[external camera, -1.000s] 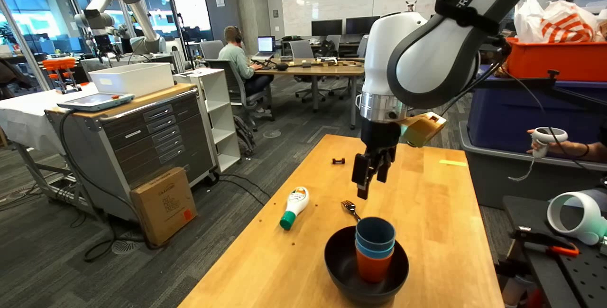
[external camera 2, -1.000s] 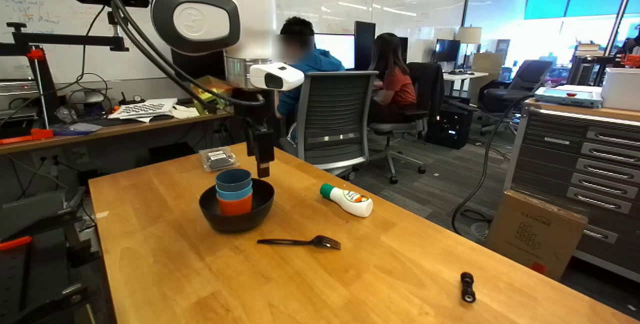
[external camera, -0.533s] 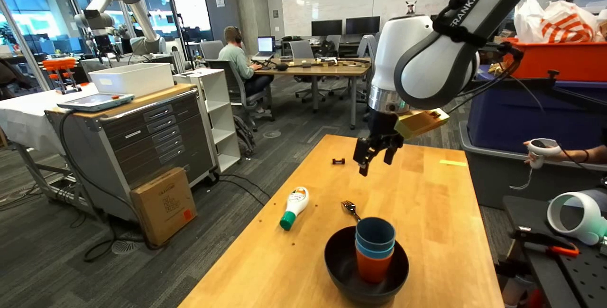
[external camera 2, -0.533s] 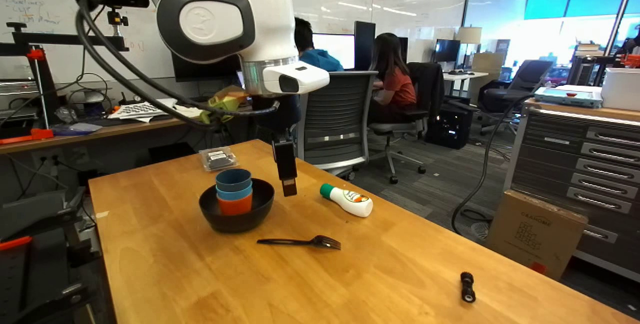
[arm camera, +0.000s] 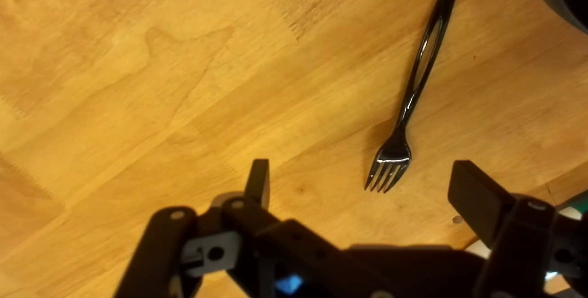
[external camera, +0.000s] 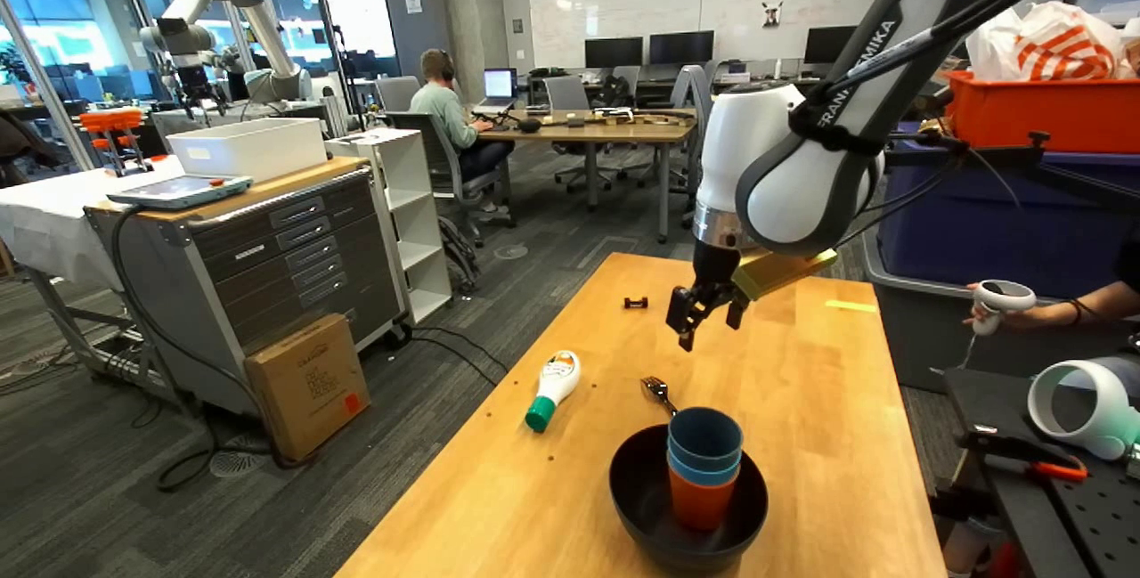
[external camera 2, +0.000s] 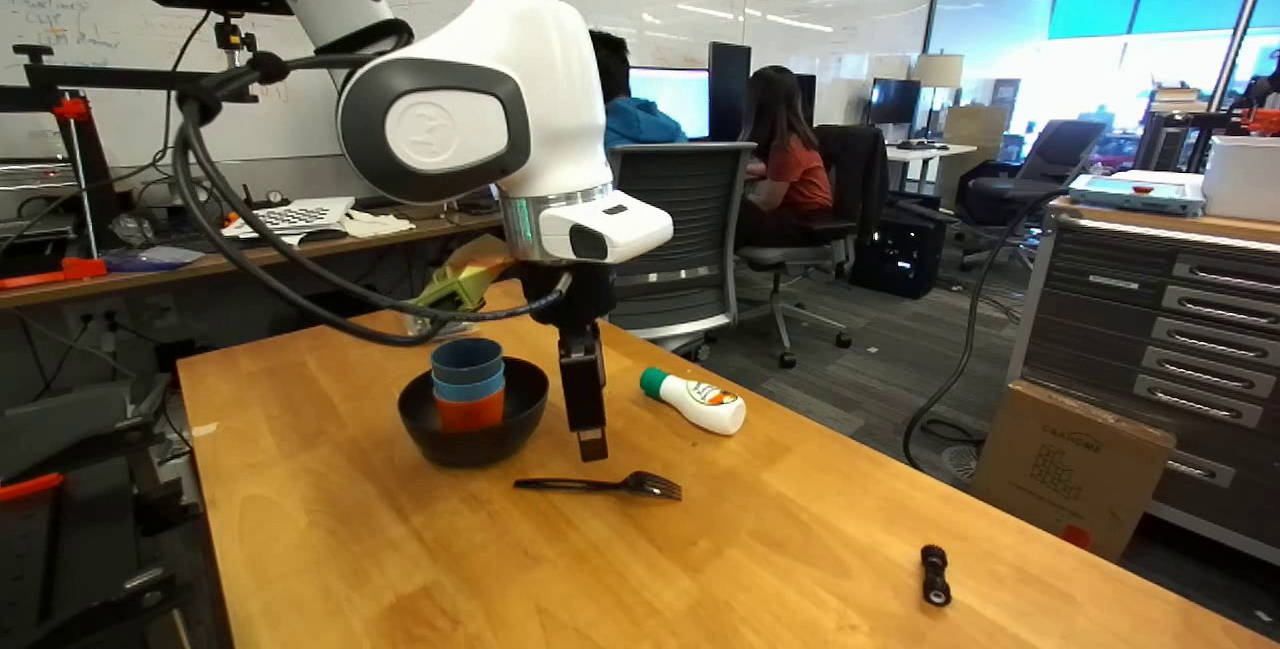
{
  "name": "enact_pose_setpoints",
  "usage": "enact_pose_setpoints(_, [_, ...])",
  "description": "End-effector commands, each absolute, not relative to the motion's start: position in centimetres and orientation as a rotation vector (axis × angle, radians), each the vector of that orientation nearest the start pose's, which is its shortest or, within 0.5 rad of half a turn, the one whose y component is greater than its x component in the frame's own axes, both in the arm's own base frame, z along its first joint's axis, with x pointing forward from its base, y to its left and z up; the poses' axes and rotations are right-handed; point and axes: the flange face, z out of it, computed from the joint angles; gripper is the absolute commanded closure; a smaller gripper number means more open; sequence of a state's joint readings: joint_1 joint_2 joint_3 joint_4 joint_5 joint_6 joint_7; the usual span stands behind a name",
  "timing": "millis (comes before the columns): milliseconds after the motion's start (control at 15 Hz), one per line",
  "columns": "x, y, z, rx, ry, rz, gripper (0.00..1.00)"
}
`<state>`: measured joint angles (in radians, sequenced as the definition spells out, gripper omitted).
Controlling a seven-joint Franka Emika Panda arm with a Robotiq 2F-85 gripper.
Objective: Place the orange cup inside the black bowl, place the dark blue cup inside the light blue cup and place them inside the orange cup, place the black fork inside the stacked cups
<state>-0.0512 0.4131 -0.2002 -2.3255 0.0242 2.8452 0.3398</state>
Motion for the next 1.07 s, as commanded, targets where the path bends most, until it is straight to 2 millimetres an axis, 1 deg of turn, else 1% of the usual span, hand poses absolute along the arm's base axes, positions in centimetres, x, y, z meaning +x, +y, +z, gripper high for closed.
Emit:
enact_pose_setpoints(0, [53.1,-13.1,16.4,-3.034,0.950,-0.265,0.00])
enact_pose_setpoints(133, [53.8,-12.7,15.8,-3.016,0.962,-0.276,0.00])
enact_pose_setpoints(467, [54.6,-12.2,13.5,-3.002,0.979,-0.219,0.00])
enact_pose_setpoints(800, [55.1,-12.5,11.7,-3.015,0.985,-0.196,0.00])
enact_pose_setpoints(1000, [55.5,-12.7,11.2,-3.010,0.995,-0.198,0.00])
